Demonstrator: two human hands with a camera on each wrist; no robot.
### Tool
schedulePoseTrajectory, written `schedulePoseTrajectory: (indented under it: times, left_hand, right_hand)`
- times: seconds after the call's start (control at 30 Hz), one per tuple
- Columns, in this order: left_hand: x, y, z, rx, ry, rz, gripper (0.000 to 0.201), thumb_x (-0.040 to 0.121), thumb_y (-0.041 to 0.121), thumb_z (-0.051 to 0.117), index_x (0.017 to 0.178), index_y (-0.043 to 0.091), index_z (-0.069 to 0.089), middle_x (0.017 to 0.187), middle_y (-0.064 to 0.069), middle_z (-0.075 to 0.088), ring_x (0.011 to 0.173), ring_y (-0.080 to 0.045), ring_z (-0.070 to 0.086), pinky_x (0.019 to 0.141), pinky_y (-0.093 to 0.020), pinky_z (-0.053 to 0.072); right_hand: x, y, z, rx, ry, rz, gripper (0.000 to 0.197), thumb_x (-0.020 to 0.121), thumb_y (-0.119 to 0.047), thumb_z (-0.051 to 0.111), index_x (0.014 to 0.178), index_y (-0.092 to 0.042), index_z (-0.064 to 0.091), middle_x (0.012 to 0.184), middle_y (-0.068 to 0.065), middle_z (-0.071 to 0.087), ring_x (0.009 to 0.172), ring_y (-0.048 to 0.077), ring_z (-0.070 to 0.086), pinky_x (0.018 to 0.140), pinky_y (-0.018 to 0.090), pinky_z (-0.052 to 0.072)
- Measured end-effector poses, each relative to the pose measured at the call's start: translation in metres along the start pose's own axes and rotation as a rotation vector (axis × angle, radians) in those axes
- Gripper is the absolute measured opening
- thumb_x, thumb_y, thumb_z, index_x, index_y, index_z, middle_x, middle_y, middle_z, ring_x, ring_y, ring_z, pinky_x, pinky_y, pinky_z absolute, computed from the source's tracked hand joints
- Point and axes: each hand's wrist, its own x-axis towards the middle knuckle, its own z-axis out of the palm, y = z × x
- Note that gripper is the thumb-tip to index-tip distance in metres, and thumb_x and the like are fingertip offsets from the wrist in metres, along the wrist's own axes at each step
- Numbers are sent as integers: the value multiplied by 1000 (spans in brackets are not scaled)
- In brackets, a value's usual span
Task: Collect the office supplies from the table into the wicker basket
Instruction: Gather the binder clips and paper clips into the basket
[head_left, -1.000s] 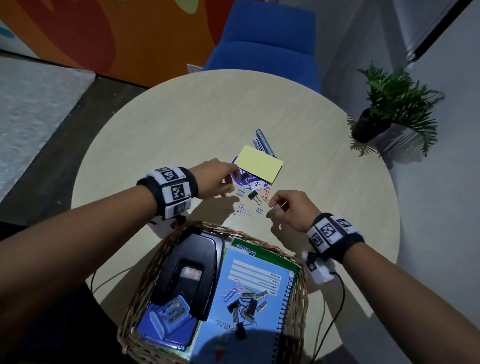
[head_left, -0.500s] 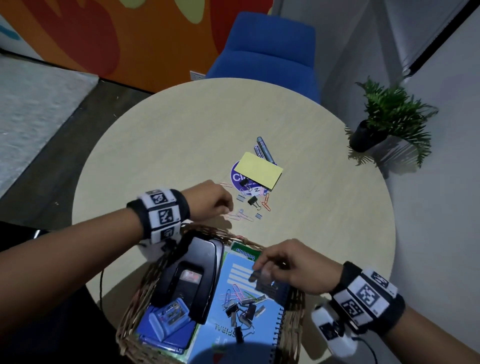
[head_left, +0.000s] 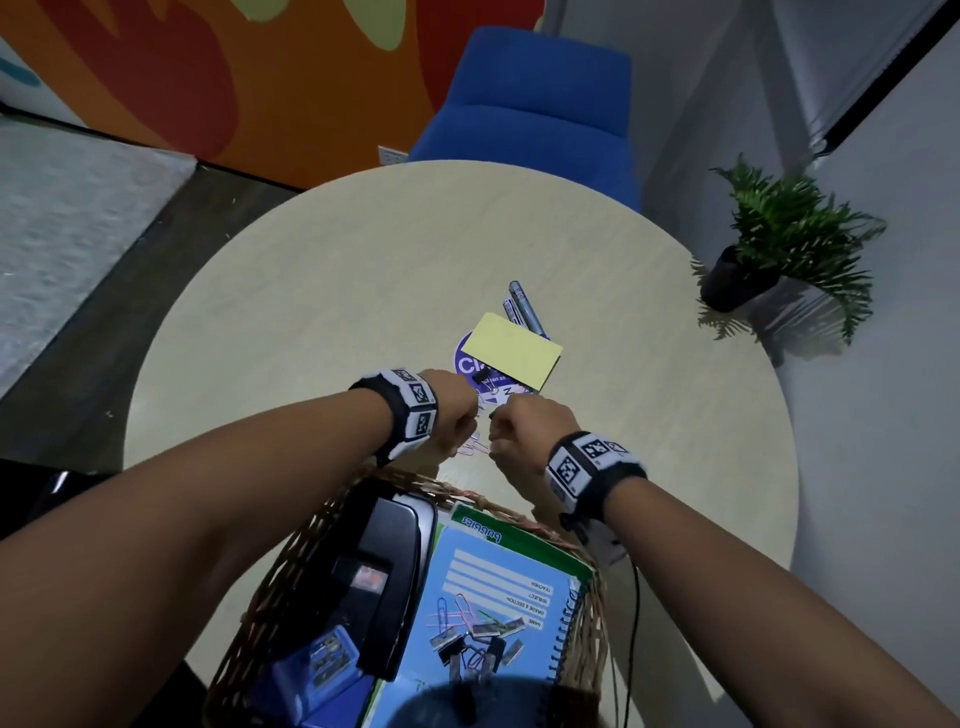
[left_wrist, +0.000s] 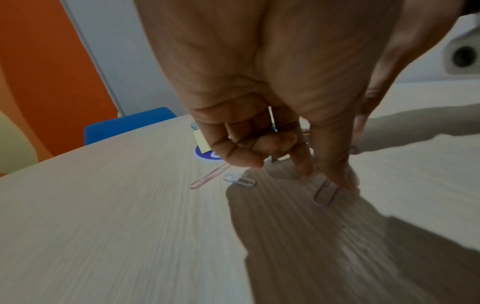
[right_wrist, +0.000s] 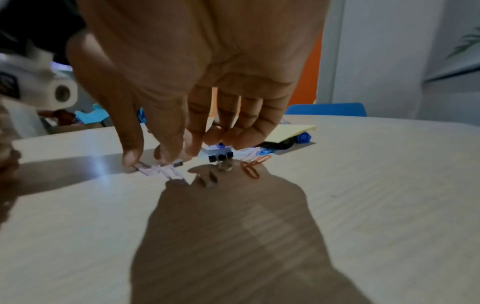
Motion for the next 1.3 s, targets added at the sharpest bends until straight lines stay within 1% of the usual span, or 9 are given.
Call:
schedulePoseTrajectory:
  times: [0.23,0.33,0.47,0.63,0.73,0.87,1.03,1.13,1.3]
  left_hand:
    - [6,-1,10,32,-5,-33,29,81,30,52,57,13,49,64,-8,55,61,-30,55,65,-32,52]
    - [5,-7,10,6,-48,-57,20,76,29,58,65,12,61,66,-7,57,65,-29,58,67,-31,53]
    - [-10,-21,-10,-125,-14,-64,21,76,33,73,80,12,71,72,-1,61,71,-22,57,68,-27,44]
    - [-60,-17,-34,-392,125,106,13,78,27,74,73,16,72,57,12,58,54,-2,48,59,-18,36]
    - [-102,10,-29,-442,97,249,18,80,30,72,78,12,72,58,4,58,51,-6,44,53,-12,31]
    - [-140,38,-4,-414,19,406,17,84,31,66,80,15,71,78,-3,71,60,-8,49,56,-14,33]
    - [-155,46,19,-247,-59,496,25,90,35,53,101,20,69,96,0,71,84,-19,63,71,-26,43]
    - [-146,26,15,-301,-17,383,34,85,46,53,110,28,68,102,6,72,92,-14,65,80,-27,50]
    - [-98,-40,-12,-318,321,29,22,86,36,62,100,24,73,84,3,71,81,-18,64,75,-29,50]
  right_hand:
    - [14,1,11,-5,-27,34,18,79,-32,66,67,-23,56,77,-2,62,75,22,56,63,28,38]
    - [12,0,13,-12,-19,22,13,85,-26,56,73,-22,60,81,2,68,78,25,60,62,28,42]
    - [5,0,14,-21,1,21,14,87,-24,49,77,-19,57,75,1,58,71,24,56,67,32,49]
    - [-3,-1,9,-1,-20,-9,13,85,-22,47,74,-18,51,74,6,60,70,27,57,64,33,49]
    - [-11,9,-5,145,-42,-33,13,81,-20,57,68,-17,58,74,4,66,70,23,60,61,30,46]
    - [-51,20,-21,403,-118,-145,18,77,-17,70,66,-24,59,66,-7,59,61,9,53,62,25,44]
    - [-109,12,-23,301,-138,-245,9,78,-22,64,74,-28,58,81,-5,64,73,12,56,69,31,47]
    - [-137,2,-20,254,-121,-334,3,77,-26,62,76,-24,60,83,-8,62,77,9,54,70,30,46]
    - [-161,-13,-7,189,-175,-481,7,80,-27,56,81,-23,62,89,-6,60,88,11,52,70,30,44]
